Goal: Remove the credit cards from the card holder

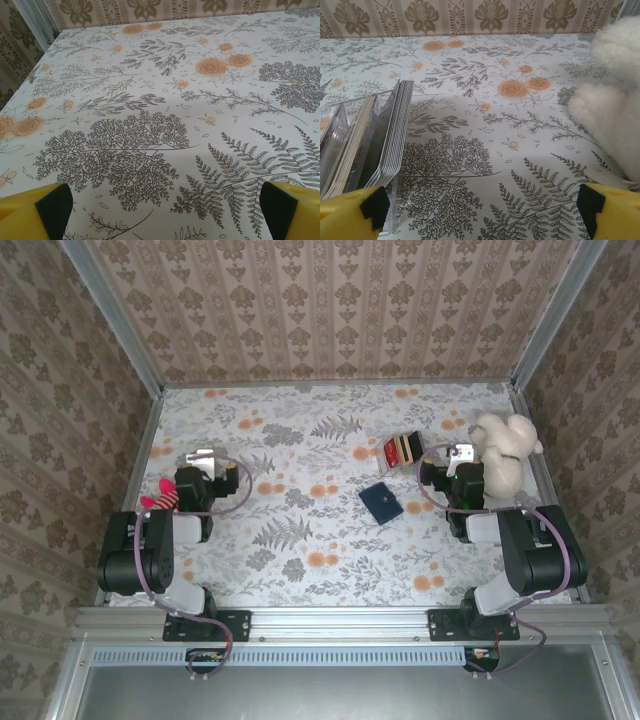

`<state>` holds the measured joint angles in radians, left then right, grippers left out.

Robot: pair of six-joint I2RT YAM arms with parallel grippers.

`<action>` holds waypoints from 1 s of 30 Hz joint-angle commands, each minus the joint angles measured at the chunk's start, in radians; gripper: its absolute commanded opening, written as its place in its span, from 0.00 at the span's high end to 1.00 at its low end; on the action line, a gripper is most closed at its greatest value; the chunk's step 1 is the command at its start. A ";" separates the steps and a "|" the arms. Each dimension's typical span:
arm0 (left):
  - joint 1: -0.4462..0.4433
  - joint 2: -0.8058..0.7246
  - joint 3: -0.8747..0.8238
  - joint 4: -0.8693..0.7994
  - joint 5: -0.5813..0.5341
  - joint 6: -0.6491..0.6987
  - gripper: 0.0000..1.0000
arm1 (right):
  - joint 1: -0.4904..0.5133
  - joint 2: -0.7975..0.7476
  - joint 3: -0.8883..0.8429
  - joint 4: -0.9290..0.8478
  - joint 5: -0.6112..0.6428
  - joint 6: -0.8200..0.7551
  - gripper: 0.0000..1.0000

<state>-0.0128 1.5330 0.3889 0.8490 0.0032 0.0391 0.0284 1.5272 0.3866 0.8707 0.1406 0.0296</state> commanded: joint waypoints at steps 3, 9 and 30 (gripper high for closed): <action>-0.004 0.004 0.019 0.001 -0.006 0.018 0.00 | -0.004 0.002 0.018 -0.010 -0.022 0.010 0.00; -0.004 0.003 0.019 0.001 -0.006 0.018 0.00 | -0.002 0.001 0.017 -0.009 -0.023 0.010 0.00; 0.022 -0.072 -0.063 0.089 0.001 -0.016 0.00 | -0.002 -0.067 -0.039 0.042 -0.084 -0.013 0.00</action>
<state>0.0017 1.5208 0.3576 0.8909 0.0032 0.0380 0.0284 1.5196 0.3634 0.8944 0.0914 0.0250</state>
